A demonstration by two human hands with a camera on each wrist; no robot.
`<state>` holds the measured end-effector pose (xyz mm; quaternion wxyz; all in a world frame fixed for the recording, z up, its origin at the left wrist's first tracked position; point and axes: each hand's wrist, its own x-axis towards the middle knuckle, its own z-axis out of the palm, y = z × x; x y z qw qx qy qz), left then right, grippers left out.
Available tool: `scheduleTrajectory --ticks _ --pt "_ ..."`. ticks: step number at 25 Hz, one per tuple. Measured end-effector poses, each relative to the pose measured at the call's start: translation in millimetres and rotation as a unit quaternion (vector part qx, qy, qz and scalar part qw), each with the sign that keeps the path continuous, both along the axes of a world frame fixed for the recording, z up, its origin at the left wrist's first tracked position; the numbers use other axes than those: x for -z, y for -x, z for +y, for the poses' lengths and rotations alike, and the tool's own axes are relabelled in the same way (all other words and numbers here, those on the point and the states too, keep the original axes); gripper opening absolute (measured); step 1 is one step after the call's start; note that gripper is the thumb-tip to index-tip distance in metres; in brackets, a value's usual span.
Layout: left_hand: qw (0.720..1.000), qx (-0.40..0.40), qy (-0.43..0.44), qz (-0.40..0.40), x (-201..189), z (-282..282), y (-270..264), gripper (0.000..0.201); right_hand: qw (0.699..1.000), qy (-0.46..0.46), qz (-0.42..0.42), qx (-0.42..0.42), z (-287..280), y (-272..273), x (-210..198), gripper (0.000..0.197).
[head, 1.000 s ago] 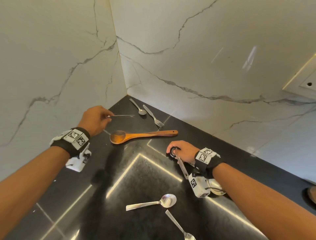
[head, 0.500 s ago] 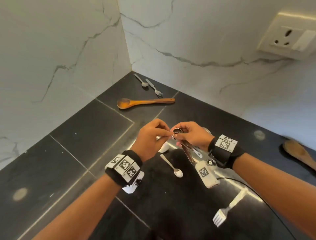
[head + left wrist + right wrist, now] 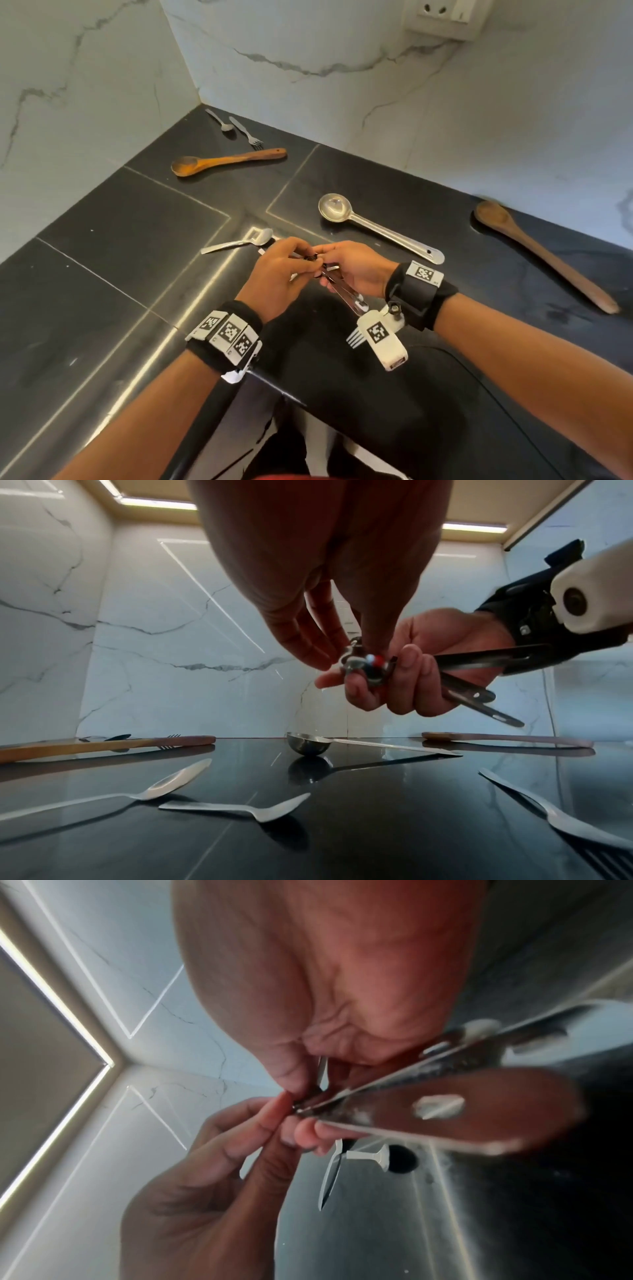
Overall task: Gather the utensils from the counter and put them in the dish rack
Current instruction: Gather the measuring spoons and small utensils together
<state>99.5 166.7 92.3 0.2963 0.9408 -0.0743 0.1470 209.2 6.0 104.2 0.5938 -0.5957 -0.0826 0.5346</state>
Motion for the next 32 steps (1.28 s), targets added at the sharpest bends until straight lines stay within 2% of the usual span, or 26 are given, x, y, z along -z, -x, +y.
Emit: scheduleTrajectory --ticks 3,6,8,9,11,13,15,19,24,26,29,32 --pt "1.000 0.013 -0.004 0.003 -2.2 -16.8 10.0 0.019 0.999 -0.006 -0.006 -0.032 -22.8 8.2 -9.4 0.039" --pt "0.999 0.039 0.002 -0.012 -9.5 -30.1 12.9 0.020 0.989 -0.007 -0.105 -0.104 -44.6 14.0 -23.0 0.044" --pt "0.998 0.065 -0.009 -0.015 -13.4 -35.5 11.8 0.021 0.967 0.027 -0.191 -0.168 -59.0 18.1 -37.7 0.043" --pt "0.997 0.079 -0.004 -0.015 -15.1 -38.6 11.9 0.022 0.946 0.068 -0.250 -0.193 -67.7 22.2 -45.5 0.042" --pt "0.994 0.095 0.039 -0.024 -18.1 -45.6 11.7 0.023 0.882 0.174 -0.378 -0.221 -87.2 29.4 -58.7 0.046" --pt "0.989 0.112 0.096 -0.034 -19.3 -57.3 11.4 0.021 0.819 0.284 -0.446 -0.224 -114.2 38.5 -70.8 0.057" --pt "0.979 0.149 0.138 -0.024 -19.5 -75.8 8.2 0.018 0.785 0.345 -0.469 -0.209 -148.7 48.0 -87.1 0.063" --pt "0.955 0.225 0.189 0.029 -25.4 -126.2 -0.9 0.017 0.764 0.417 -0.476 -0.128 -224.4 67.3 -144.9 0.061" --pt "0.933 0.326 0.148 0.031 -57.4 -207.1 -16.4 0.018 0.703 0.488 -0.518 -0.003 -331.9 74.9 -214.0 0.043" --pt "0.922 0.358 0.146 0.019 -74.9 -251.0 -23.2 0.016 0.689 0.515 -0.508 0.044 -390.8 81.3 -241.4 0.042" --pt "0.905 0.404 0.134 -0.001 -101.5 -328.9 -32.3 0.016 0.668 0.559 -0.486 0.072 -483.7 89.6 -268.3 0.055" --pt "0.888 0.437 0.141 -0.010 -119.3 -408.7 -40.4 0.018 0.644 0.604 -0.463 0.082 -554.5 94.6 -280.5 0.045"
